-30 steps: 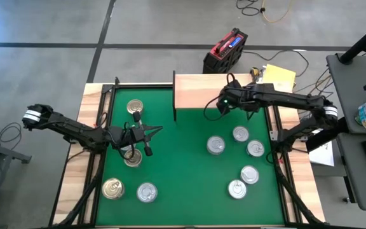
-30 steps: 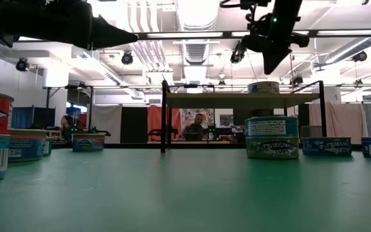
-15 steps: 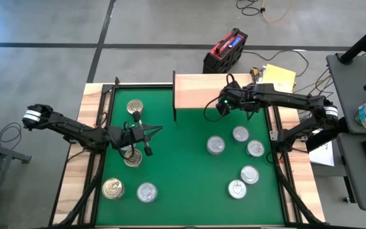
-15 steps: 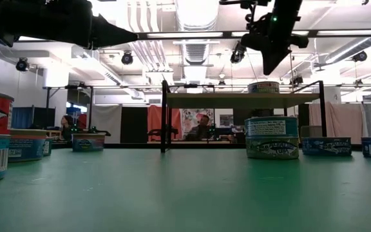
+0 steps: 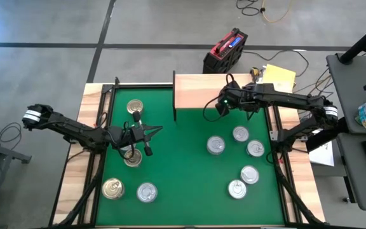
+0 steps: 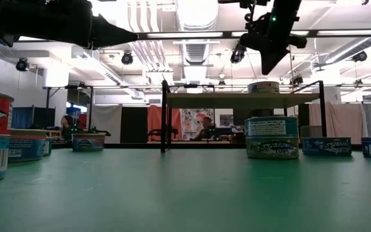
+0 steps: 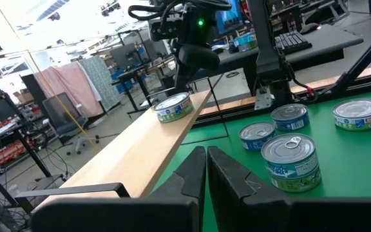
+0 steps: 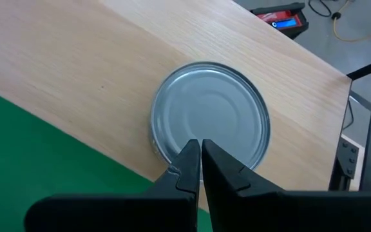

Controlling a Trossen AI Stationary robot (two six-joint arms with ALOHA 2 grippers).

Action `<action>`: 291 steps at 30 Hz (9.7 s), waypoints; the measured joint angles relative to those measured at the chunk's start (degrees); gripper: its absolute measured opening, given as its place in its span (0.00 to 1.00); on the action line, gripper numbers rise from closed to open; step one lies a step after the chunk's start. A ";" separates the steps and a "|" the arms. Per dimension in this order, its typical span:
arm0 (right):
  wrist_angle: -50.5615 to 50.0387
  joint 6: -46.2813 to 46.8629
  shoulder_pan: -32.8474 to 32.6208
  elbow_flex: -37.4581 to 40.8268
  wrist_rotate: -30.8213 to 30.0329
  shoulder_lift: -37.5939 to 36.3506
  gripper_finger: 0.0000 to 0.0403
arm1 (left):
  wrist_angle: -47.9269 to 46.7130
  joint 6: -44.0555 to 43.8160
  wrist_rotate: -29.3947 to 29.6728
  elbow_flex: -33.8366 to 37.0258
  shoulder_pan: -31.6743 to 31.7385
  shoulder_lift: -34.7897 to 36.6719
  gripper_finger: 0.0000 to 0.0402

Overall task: Stack canned seafood by type on shelf
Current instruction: Put the green tuna can on the shelf, then put the blue/pink tuna can on the shelf

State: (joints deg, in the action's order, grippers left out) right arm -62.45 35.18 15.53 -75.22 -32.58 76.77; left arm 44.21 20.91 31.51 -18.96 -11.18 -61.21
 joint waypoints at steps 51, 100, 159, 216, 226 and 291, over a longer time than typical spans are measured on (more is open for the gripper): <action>-5.34 3.85 5.51 0.50 5.57 1.95 0.02 | -0.07 -0.01 0.00 0.00 0.02 0.00 0.00; -6.15 5.31 3.85 0.66 2.56 -2.79 0.02 | -0.05 0.01 0.01 0.00 0.02 0.02 0.00; 78.26 -45.69 -31.12 34.94 19.04 -19.76 0.02 | -6.64 -21.57 -5.49 -12.90 -8.52 -4.10 0.00; 42.17 -15.88 -30.88 33.78 2.49 -14.39 0.02 | -119.96 -61.30 -24.53 -43.39 -11.13 -29.00 0.00; 50.47 -22.92 -30.88 33.59 2.40 -17.71 0.02 | -105.97 -62.32 -24.62 -34.67 -11.13 -28.36 0.00; 68.58 -31.55 -36.65 39.85 6.72 -19.98 0.02 | -84.91 -45.31 -20.76 -38.26 -13.72 -23.92 0.00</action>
State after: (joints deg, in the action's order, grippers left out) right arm 6.14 3.63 -21.12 -35.38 -25.85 56.80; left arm -40.70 -24.40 10.75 -57.22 -24.90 -85.13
